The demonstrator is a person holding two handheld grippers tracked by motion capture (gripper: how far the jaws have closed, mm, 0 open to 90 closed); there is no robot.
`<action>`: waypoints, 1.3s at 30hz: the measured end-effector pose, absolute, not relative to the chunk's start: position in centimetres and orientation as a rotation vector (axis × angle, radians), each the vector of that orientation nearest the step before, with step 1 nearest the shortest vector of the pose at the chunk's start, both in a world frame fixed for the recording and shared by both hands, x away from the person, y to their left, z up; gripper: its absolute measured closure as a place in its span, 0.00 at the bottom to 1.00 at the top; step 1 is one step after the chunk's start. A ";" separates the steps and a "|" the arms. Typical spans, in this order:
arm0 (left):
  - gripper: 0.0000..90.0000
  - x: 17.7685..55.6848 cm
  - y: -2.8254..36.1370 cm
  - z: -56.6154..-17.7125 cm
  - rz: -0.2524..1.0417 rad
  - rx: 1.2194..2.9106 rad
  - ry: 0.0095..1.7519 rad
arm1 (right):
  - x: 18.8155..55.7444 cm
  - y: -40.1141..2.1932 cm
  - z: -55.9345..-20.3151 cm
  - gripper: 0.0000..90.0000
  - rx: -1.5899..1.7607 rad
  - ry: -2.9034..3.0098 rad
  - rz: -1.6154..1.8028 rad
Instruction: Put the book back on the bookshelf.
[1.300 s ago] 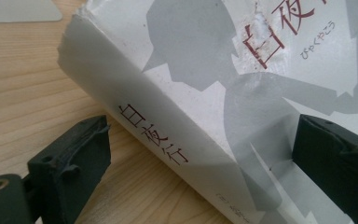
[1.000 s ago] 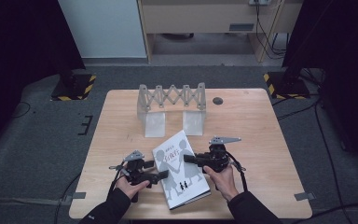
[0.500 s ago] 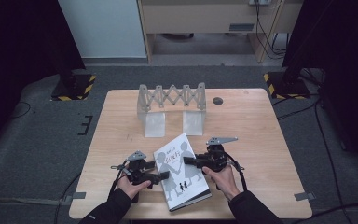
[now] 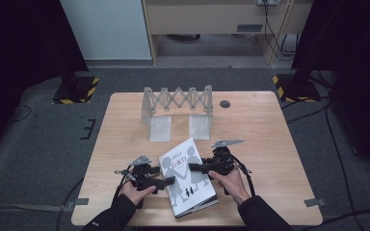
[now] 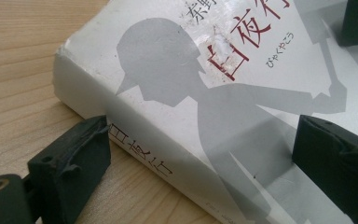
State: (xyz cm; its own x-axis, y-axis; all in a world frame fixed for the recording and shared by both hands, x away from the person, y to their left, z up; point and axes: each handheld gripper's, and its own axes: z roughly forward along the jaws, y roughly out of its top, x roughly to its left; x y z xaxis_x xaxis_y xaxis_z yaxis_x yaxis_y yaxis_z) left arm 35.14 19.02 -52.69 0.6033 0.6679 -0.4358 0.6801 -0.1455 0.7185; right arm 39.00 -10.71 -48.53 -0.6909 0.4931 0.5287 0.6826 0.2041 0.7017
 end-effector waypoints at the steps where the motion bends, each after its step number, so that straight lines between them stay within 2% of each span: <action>1: 0.04 35.1 19.0 -52.7 -0.016 1.848 1.087 | 39.0 -10.7 -48.5 0.60 -1.132 -2.284 -1.490; 2: 0.05 35.1 19.0 -52.7 -0.014 1.850 1.087 | 39.0 -10.7 -48.5 0.70 -1.112 -2.273 -1.486; 4: 0.05 35.1 19.0 -52.7 -0.013 1.851 1.086 | 38.9 -10.7 -48.5 0.76 -1.109 -2.255 -1.481; 9: 0.05 35.2 19.0 -52.7 -0.013 1.852 1.087 | 39.0 -10.8 -48.8 0.77 -1.110 -2.225 -1.480; 10: 0.05 35.2 19.0 -52.7 -0.015 1.848 1.091 | 39.0 -10.8 -48.7 0.73 -1.124 -2.224 -1.474; 18: 0.06 35.2 19.0 -52.5 0.002 1.848 1.079 | 39.1 -10.9 -48.1 0.61 -1.143 -2.198 -1.500; 20: 0.07 35.1 19.0 -52.5 0.008 1.851 1.076 | 39.2 -11.0 -47.7 0.53 -1.148 -2.198 -1.504; 28: 0.08 35.1 18.9 -52.5 0.027 1.867 1.072 | 39.0 -10.2 -49.2 0.67 -1.143 -2.273 -1.418; 32: 0.08 35.1 18.9 -52.5 0.032 1.874 1.067 | 38.9 -9.4 -50.2 0.71 -1.118 -2.239 -1.382; 34: 0.08 35.1 18.9 -52.5 0.032 1.873 1.067 | 39.0 -9.6 -50.2 0.76 -1.127 -2.184 -1.381; 39: 0.10 35.1 19.0 -52.3 0.035 1.867 1.066 | 38.8 -9.7 -50.0 0.81 -1.132 -2.149 -1.401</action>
State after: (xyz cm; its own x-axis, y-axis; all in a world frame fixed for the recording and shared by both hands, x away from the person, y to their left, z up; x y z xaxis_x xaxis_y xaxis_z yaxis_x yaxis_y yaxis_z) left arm 35.05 18.99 -52.32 0.6193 0.6797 -0.3931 0.6525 -0.1671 0.7392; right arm 38.84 -9.73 -50.04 -0.6266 0.4357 0.6461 0.7670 0.1980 0.6103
